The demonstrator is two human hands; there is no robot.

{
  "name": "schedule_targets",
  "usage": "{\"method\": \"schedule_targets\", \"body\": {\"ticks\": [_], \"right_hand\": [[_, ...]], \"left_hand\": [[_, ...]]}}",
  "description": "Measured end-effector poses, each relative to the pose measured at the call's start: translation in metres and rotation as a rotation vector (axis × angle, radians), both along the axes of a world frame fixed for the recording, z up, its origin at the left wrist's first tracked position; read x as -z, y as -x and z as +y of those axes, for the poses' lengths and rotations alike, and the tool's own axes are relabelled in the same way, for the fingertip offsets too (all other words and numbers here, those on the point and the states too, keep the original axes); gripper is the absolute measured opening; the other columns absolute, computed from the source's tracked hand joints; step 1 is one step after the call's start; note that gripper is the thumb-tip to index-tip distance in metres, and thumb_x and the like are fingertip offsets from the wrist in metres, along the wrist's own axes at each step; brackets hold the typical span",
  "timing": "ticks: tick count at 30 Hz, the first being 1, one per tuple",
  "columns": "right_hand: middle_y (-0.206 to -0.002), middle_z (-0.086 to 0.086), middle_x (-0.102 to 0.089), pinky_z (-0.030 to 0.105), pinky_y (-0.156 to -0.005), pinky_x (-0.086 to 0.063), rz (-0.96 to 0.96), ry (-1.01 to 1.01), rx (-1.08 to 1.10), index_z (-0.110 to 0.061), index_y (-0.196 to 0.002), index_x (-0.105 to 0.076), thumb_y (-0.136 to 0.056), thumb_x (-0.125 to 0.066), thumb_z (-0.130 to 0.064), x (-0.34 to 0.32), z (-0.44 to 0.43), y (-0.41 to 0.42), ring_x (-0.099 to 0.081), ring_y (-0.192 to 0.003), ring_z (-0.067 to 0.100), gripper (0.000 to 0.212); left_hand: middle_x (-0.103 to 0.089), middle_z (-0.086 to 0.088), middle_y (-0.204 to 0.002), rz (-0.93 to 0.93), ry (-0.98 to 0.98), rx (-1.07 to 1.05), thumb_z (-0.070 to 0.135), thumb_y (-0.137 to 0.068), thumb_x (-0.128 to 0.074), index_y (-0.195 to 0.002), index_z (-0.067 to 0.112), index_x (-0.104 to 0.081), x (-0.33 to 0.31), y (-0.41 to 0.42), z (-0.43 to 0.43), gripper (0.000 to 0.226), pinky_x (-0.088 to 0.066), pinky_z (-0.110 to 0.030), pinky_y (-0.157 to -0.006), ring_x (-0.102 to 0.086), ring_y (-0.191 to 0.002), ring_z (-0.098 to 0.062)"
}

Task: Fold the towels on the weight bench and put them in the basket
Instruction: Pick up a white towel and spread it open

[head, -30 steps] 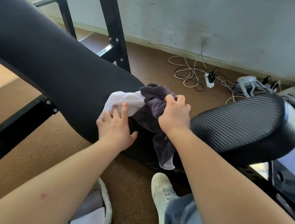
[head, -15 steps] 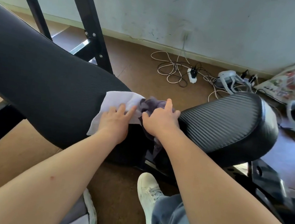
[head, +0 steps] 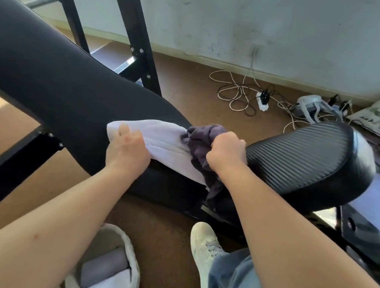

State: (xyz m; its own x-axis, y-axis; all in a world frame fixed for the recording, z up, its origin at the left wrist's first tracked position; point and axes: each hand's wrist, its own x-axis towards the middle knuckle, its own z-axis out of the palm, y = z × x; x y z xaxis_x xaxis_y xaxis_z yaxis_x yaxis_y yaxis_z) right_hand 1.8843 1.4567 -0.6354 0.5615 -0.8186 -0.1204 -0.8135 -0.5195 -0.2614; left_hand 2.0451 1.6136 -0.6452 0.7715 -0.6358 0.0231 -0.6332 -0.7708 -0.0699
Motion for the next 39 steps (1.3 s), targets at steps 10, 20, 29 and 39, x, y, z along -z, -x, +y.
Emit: {"method": "schedule_targets", "body": {"ticks": [10, 20, 29, 39], "right_hand": [[-0.156, 0.011, -0.031, 0.047, -0.114, -0.04, -0.162, -0.342, -0.076, -0.038, -0.149, -0.049, -0.091, -0.062, -0.02, 0.022, 0.025, -0.01, -0.042, -0.136, 0.042, 0.062], [-0.153, 0.016, -0.026, 0.051, -0.108, -0.045, -0.12, -0.566, -0.059, -0.046, -0.157, -0.017, -0.075, -0.085, -0.034, 0.028, 0.024, -0.009, -0.041, -0.135, 0.043, 0.107], [-0.129, 0.005, -0.039, 0.034, -0.093, -0.048, -0.545, -0.473, -0.054, -0.035, -0.127, -0.056, -0.079, -0.071, -0.013, -0.005, 0.024, -0.014, -0.052, -0.106, 0.027, 0.055], [-0.111, 0.006, -0.067, 0.043, -0.084, -0.062, -1.008, -0.857, 0.041, -0.03, -0.11, -0.057, -0.079, -0.076, 0.004, -0.033, 0.044, -0.032, -0.068, -0.101, 0.026, 0.05]], "left_hand": [[0.02, -0.02, -0.164, 0.007, -0.066, 0.158, 0.042, -0.09, -0.046, -0.16, 0.024, 0.002, -0.004, 0.013, 0.005, 0.087, 0.005, -0.072, -0.115, 0.024, -0.149, -0.045], [-0.055, 0.0, -0.138, -0.049, -0.174, 0.255, 0.055, -0.093, -0.056, -0.15, 0.023, -0.034, 0.032, 0.023, -0.02, 0.069, -0.016, -0.061, -0.115, -0.045, -0.134, -0.027], [-0.056, -0.008, -0.108, 0.129, 0.348, 0.23, 0.011, -0.087, -0.059, -0.098, 0.014, -0.059, 0.017, 0.016, 0.006, 0.011, -0.039, -0.037, -0.08, -0.058, -0.094, -0.033], [-0.067, -0.011, -0.091, 1.167, 1.264, -0.1, -0.003, -0.076, -0.047, -0.102, 0.011, -0.064, -0.067, 0.007, 0.036, 0.034, -0.055, -0.034, -0.069, -0.067, -0.083, -0.026]]}}
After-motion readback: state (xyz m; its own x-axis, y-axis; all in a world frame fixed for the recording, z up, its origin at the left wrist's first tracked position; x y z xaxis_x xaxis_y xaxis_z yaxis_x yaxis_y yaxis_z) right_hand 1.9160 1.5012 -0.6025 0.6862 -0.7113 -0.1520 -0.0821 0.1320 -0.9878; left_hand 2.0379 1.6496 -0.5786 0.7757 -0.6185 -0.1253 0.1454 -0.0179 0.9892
